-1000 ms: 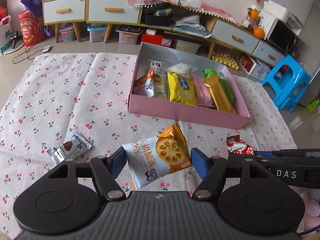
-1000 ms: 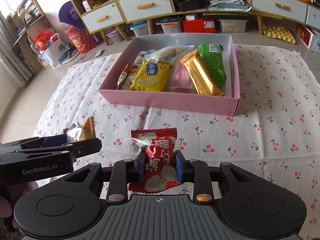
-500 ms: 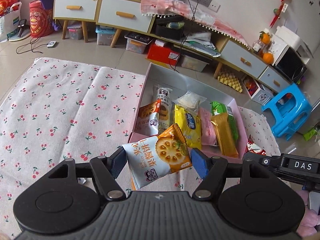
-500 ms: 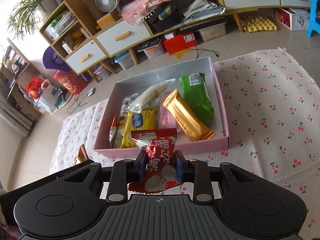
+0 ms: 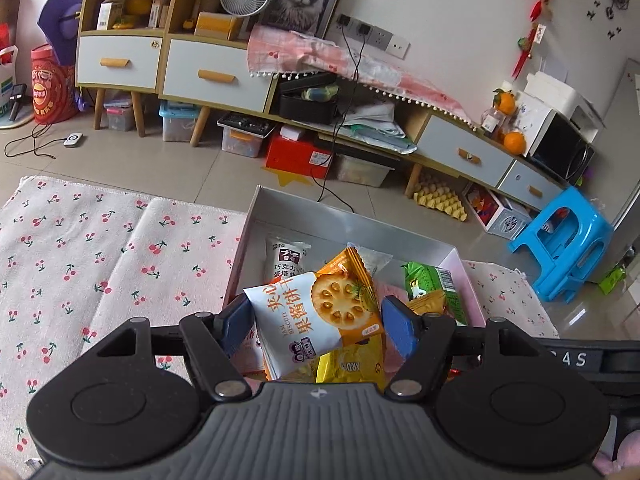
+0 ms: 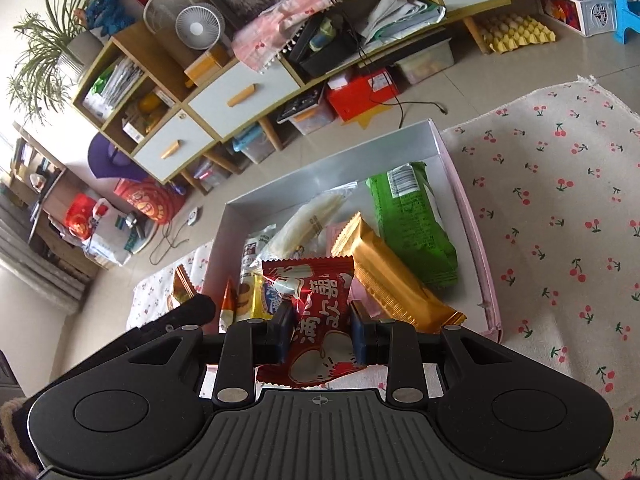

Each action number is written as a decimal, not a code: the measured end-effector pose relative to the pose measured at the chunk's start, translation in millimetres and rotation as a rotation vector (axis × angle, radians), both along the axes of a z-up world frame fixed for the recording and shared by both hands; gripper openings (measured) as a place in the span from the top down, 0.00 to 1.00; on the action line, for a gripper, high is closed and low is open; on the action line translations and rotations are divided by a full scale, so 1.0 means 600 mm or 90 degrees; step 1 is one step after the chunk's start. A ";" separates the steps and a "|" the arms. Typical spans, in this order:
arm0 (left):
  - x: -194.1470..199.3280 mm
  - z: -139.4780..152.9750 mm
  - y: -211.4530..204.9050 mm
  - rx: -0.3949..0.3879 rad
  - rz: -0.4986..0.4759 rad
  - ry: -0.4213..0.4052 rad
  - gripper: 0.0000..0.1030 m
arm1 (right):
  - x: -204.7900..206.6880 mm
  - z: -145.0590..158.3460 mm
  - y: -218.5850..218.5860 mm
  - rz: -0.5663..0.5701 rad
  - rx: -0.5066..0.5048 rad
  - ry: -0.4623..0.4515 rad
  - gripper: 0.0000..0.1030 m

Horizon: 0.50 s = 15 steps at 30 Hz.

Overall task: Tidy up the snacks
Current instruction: 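Carry the biscuit pack and red candy bag over the pink box, then open both tools to drop the snacks into the box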

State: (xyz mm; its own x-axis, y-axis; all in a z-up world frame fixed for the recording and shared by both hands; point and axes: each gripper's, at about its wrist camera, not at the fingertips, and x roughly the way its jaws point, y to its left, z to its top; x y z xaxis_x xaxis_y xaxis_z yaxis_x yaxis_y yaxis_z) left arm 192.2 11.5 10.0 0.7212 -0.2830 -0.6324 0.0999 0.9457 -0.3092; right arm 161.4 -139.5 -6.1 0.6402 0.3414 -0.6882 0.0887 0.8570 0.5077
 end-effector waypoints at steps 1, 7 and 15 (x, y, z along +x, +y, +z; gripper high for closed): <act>0.003 -0.002 0.000 -0.003 0.002 0.000 0.35 | 0.001 -0.002 0.002 0.002 -0.006 0.000 0.72; 0.009 -0.018 -0.009 0.013 0.013 0.016 0.33 | 0.000 -0.008 0.001 0.005 -0.018 -0.007 0.69; 0.000 -0.013 -0.005 0.021 0.024 0.011 0.16 | -0.001 -0.012 -0.009 -0.021 -0.011 -0.001 0.53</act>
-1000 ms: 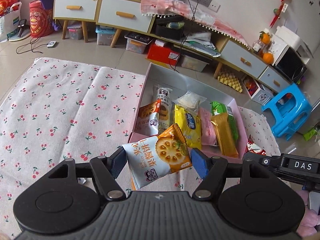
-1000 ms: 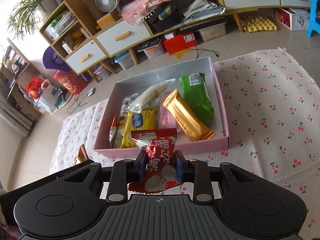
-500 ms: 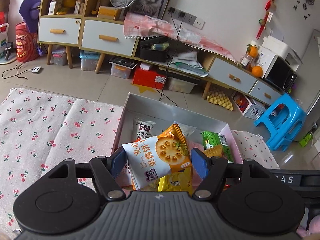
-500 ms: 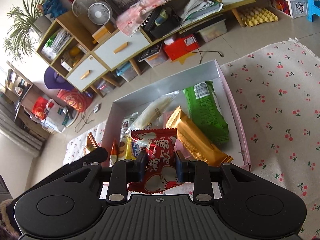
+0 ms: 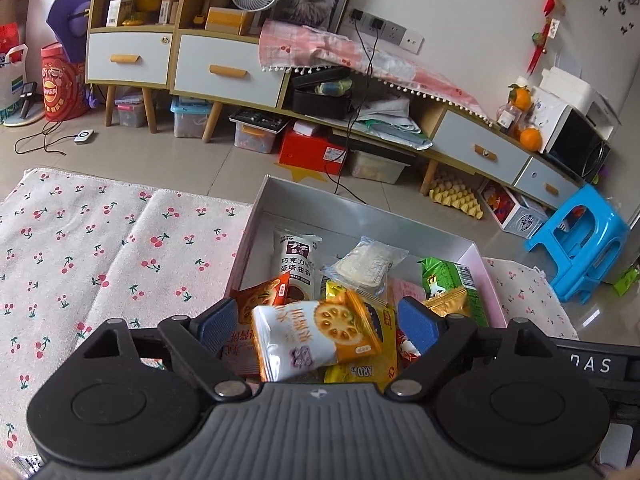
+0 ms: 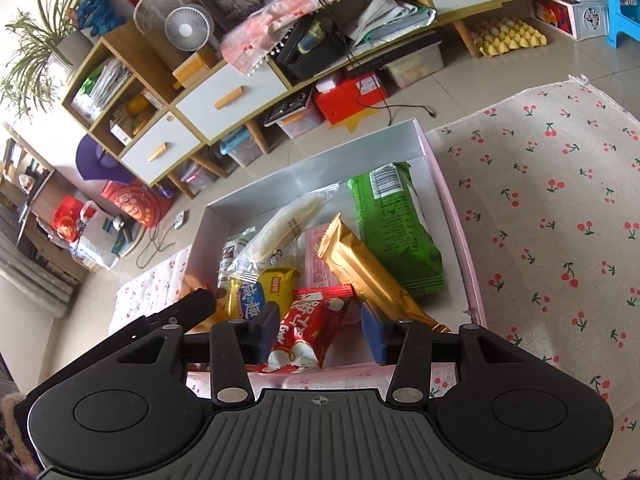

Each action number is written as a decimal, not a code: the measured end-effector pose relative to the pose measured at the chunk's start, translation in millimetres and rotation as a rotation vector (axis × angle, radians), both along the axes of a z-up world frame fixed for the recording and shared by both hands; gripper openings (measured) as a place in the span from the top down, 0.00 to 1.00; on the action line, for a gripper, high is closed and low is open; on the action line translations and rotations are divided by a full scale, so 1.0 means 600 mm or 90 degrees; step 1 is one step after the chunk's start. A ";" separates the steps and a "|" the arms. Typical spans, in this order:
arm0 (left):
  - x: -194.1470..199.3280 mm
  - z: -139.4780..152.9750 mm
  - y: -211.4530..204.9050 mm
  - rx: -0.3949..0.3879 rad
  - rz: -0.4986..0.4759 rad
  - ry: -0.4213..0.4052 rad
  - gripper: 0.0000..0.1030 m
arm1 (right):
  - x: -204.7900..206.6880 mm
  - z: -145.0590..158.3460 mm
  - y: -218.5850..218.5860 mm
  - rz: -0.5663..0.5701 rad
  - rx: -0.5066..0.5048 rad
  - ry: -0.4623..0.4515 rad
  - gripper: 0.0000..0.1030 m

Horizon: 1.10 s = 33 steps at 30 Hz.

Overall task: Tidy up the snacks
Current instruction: 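Open both tools to drop the snacks into the box, then move both open tools back over the remaining snacks on the table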

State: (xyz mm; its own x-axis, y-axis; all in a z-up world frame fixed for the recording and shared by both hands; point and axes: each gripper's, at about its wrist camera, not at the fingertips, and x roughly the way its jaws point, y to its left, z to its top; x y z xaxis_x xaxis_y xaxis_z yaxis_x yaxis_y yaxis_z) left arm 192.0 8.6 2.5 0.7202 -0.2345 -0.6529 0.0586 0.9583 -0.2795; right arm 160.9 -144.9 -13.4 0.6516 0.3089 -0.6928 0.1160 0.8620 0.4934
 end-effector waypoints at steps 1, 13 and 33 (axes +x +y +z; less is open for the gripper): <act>0.000 0.000 0.001 0.000 0.000 0.002 0.16 | -0.001 0.000 0.000 -0.001 -0.001 0.000 0.51; -0.029 0.025 0.009 0.016 -0.010 -0.003 0.08 | -0.025 0.025 0.006 0.020 -0.019 -0.022 0.33; -0.126 0.050 0.059 0.034 -0.011 0.052 0.02 | -0.145 0.091 0.011 0.125 -0.101 -0.061 0.17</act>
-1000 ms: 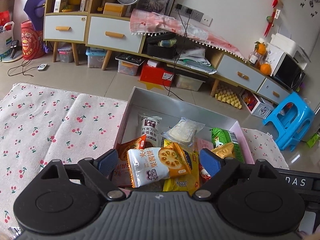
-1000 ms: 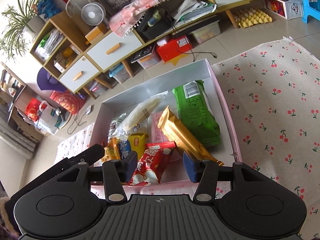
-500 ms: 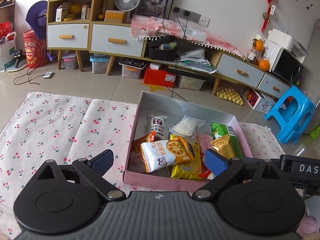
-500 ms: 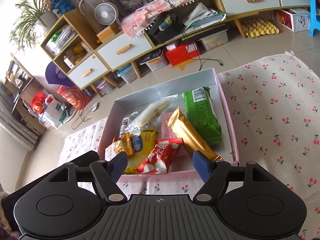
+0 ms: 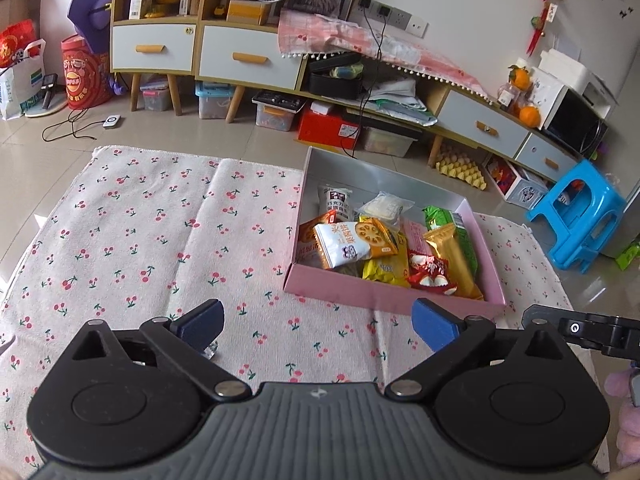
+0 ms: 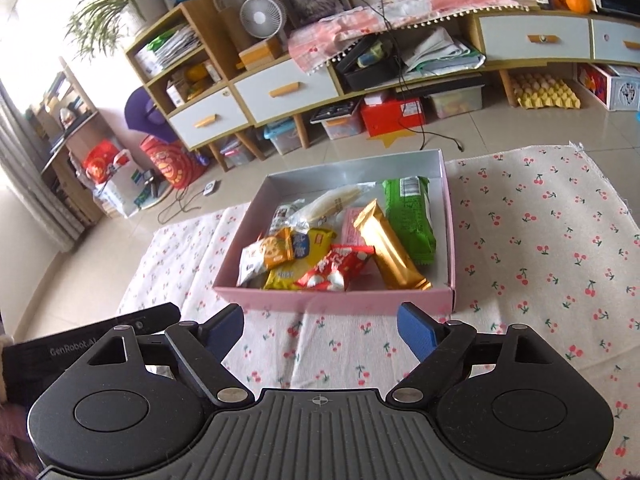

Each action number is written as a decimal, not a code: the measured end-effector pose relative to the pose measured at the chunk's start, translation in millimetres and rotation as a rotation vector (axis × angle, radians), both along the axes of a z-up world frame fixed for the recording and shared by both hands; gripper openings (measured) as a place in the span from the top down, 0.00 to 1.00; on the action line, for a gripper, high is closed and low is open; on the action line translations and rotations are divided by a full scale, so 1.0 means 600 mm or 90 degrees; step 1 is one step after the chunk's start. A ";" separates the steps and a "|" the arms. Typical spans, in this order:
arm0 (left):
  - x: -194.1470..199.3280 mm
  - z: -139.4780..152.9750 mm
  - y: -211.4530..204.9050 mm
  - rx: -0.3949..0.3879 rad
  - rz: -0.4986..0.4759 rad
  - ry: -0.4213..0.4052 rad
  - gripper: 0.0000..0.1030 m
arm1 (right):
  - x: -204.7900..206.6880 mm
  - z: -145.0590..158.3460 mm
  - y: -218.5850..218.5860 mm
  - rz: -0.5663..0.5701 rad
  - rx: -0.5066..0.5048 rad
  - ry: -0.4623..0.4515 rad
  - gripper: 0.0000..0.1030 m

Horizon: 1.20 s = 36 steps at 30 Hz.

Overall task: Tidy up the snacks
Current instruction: 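Move both open tools back over the remaining snacks on the table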

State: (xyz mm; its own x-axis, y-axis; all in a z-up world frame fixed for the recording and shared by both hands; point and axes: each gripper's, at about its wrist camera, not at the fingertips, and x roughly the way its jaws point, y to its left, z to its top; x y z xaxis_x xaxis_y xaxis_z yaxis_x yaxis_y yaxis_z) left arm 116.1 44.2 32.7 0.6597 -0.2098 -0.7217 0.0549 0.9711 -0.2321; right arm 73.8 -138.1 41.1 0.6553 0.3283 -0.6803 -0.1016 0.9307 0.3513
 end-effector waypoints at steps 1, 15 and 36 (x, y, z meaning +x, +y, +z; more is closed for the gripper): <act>-0.005 -0.001 0.001 0.004 -0.004 0.002 0.02 | -0.007 -0.001 0.000 0.006 -0.006 0.000 0.17; -0.092 -0.021 0.017 0.018 -0.074 0.007 0.01 | -0.083 -0.035 0.027 0.079 -0.063 0.014 0.13; -0.163 -0.102 -0.019 -0.022 -0.187 0.132 0.11 | -0.120 -0.101 0.095 0.181 -0.120 0.078 0.13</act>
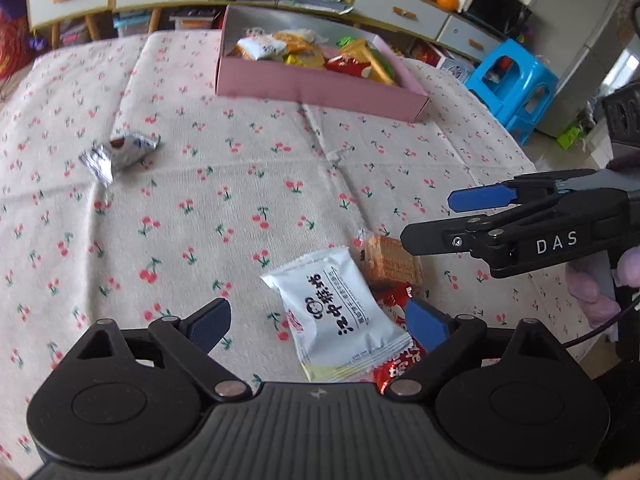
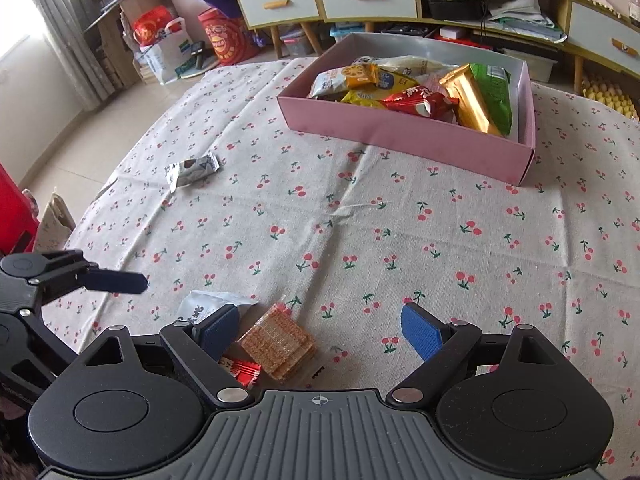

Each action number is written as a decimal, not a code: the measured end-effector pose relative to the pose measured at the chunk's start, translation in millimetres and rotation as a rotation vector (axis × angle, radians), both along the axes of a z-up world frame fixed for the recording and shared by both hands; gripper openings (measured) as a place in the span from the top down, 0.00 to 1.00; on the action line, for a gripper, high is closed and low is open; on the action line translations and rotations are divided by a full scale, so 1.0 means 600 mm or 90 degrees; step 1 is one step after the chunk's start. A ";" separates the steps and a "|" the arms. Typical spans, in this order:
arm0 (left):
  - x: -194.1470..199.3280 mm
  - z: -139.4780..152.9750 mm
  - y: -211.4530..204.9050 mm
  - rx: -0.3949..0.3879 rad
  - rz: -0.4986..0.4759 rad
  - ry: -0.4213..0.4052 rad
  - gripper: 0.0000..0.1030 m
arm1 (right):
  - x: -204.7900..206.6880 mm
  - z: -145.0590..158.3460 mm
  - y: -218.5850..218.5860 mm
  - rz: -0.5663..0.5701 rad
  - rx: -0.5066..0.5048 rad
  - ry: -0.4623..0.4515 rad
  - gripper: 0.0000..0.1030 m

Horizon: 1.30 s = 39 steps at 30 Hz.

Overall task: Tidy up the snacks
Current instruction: 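Move both open tools back over the remaining snacks on the table, then grasp the white biscuit pack with the left tool while the right tool grasps the wafer block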

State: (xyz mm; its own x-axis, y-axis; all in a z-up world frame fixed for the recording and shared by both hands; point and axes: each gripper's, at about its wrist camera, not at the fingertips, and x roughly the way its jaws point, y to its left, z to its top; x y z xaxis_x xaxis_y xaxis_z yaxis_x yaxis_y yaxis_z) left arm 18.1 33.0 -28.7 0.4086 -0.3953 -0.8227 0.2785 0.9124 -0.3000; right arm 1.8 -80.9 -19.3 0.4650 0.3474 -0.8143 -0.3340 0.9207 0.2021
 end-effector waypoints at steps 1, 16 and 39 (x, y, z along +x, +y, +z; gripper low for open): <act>0.001 -0.005 -0.001 -0.016 0.013 0.018 0.14 | 0.001 0.000 -0.002 -0.002 0.000 0.000 0.13; 0.007 -0.006 0.006 0.040 0.057 0.001 0.54 | -0.006 -0.031 -0.011 0.092 -0.035 -0.006 0.13; 0.004 -0.012 0.015 0.135 0.053 -0.054 0.39 | -0.027 -0.057 0.033 0.215 -0.141 -0.088 0.15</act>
